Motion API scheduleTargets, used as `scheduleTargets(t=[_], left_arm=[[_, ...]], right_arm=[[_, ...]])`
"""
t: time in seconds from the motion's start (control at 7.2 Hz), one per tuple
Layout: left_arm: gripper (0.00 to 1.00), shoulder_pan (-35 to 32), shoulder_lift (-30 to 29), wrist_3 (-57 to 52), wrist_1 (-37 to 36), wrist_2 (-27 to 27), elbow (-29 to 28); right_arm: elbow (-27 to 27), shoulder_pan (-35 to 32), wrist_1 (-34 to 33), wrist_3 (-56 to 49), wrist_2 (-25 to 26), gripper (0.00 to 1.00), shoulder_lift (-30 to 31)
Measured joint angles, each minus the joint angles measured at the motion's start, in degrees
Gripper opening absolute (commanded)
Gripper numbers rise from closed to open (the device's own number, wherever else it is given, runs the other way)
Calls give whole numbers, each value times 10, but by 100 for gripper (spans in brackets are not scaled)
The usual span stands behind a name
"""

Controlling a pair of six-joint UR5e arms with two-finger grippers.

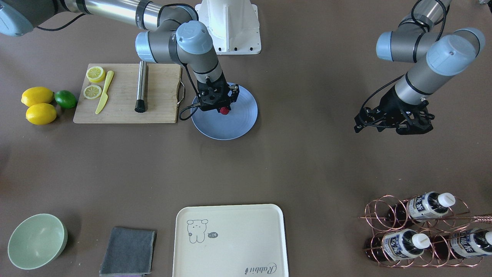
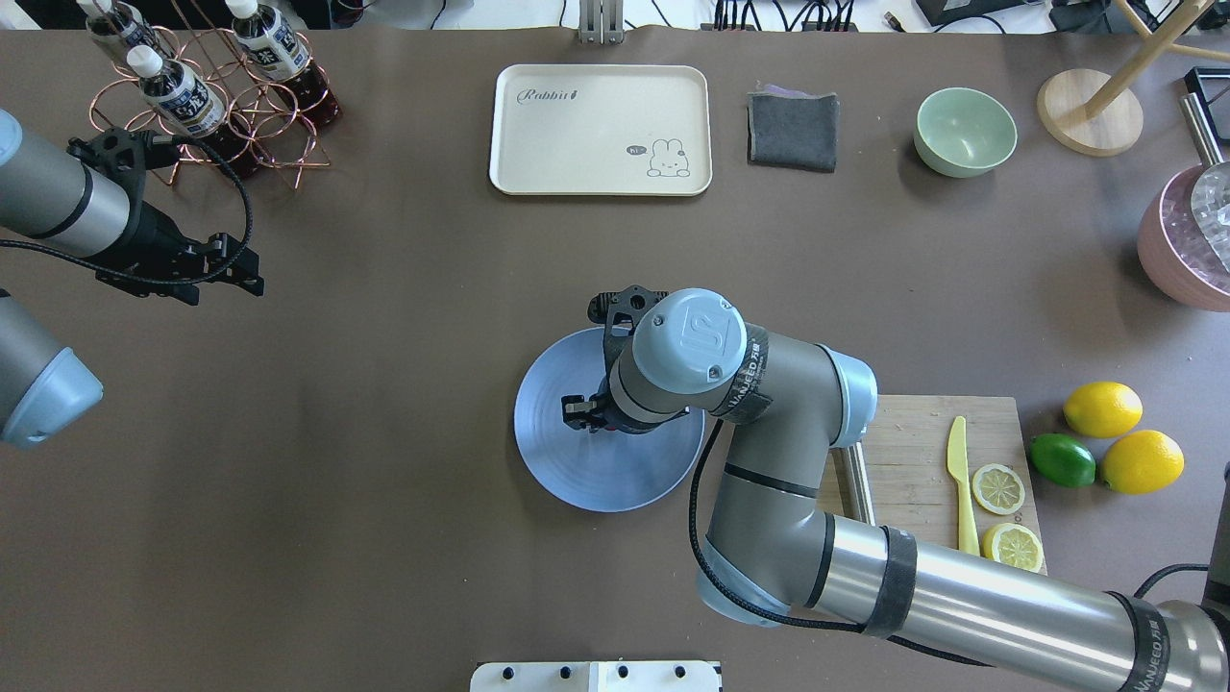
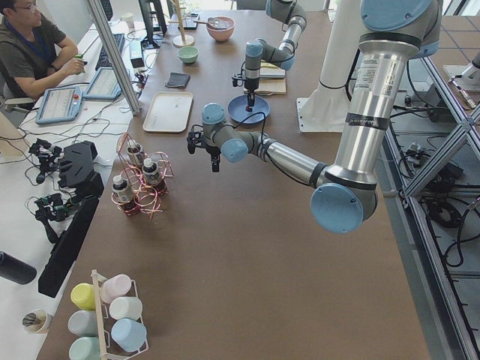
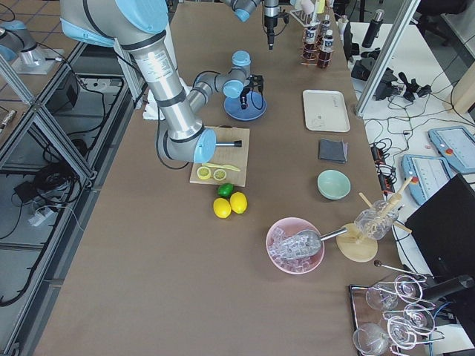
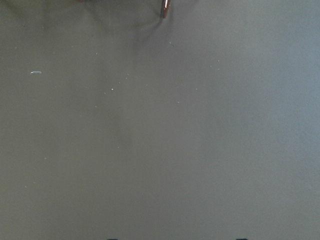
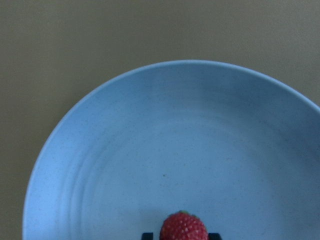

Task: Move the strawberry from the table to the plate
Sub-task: 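Open the right gripper to drop the strawberry onto the plate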

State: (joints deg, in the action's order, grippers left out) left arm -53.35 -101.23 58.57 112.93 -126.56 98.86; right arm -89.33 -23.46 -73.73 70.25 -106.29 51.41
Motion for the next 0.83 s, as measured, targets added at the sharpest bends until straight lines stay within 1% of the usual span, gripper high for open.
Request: scheduleTargets(t=[0.28,0.42,0.56,0.69,0.83], left_arm=[[85,-1,2,1,-1,-1,6],[85,-9,2,0,-2,-9,9],[85,-30,5,-10,-3,-28,11],[86,-61,13,-40,-11,-46,12],[87,-96,24,-102,-38,-55,14]], right_arm=[[-7,-1,-1,1,6,100,3],[-27,-17,-17,-1,-4,100,4],[-59,-55,-53,-9,-37,100,12],[-98,-112,-87,-36,-92,100,36],[-126,-172,-102,-95,-146,100,72]])
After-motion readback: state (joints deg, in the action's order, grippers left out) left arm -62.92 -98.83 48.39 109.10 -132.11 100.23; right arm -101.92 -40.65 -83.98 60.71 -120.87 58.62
